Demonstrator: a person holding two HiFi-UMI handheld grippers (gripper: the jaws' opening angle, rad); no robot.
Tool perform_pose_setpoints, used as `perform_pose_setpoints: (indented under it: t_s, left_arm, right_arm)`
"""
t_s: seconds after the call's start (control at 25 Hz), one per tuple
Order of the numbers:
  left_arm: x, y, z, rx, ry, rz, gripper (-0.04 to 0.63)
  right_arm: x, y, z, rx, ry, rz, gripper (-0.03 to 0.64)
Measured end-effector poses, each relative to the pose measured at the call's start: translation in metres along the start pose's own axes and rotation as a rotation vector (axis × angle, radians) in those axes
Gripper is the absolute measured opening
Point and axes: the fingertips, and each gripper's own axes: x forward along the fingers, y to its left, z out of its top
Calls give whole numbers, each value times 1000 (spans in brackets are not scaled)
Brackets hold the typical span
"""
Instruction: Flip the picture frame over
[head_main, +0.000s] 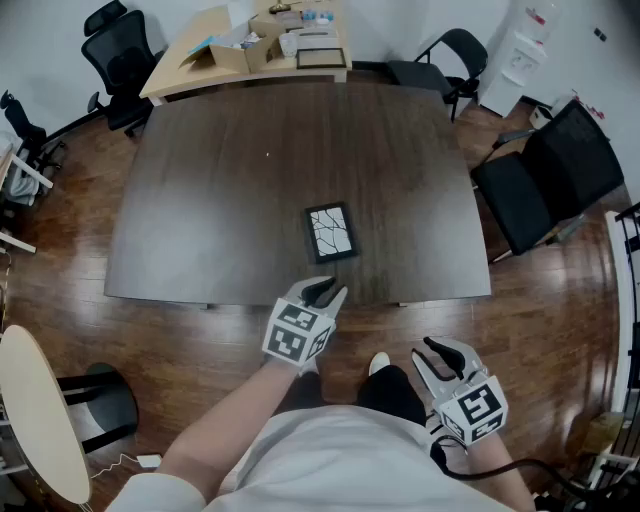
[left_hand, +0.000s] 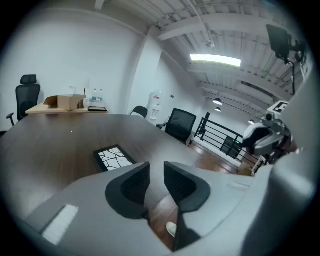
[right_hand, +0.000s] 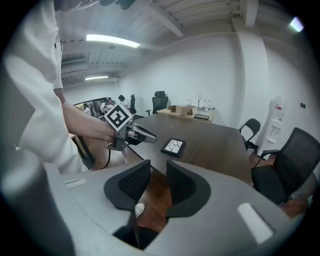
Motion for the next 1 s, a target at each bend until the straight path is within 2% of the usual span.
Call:
perform_pose_setpoints:
  t_s: [0.16, 0.28, 0.44, 0.6, 0.8, 1.0]
  left_arm:
    - [57, 34, 8, -51, 39, 117, 101]
    - [96, 59, 6, -106, 66, 237, 103]
    - [138, 78, -2, -166, 99, 360, 103]
    - [150, 87, -12, -204, 129, 481, 104]
    - [151, 95, -26, -261, 144, 587, 103]
    - [149, 100, -28, -267, 154, 694, 86]
  right_arm:
    - [9, -35, 6, 7, 15, 17, 106]
    - [6, -70, 13, -15, 19, 31, 106]
    - [-1, -114, 10, -41, 60, 68, 105]
    - [-5, -148, 5, -62, 80, 101, 104]
    - [-4, -167, -3, -75, 90, 157, 103]
    - [-3, -181, -5, -80, 86, 192, 103]
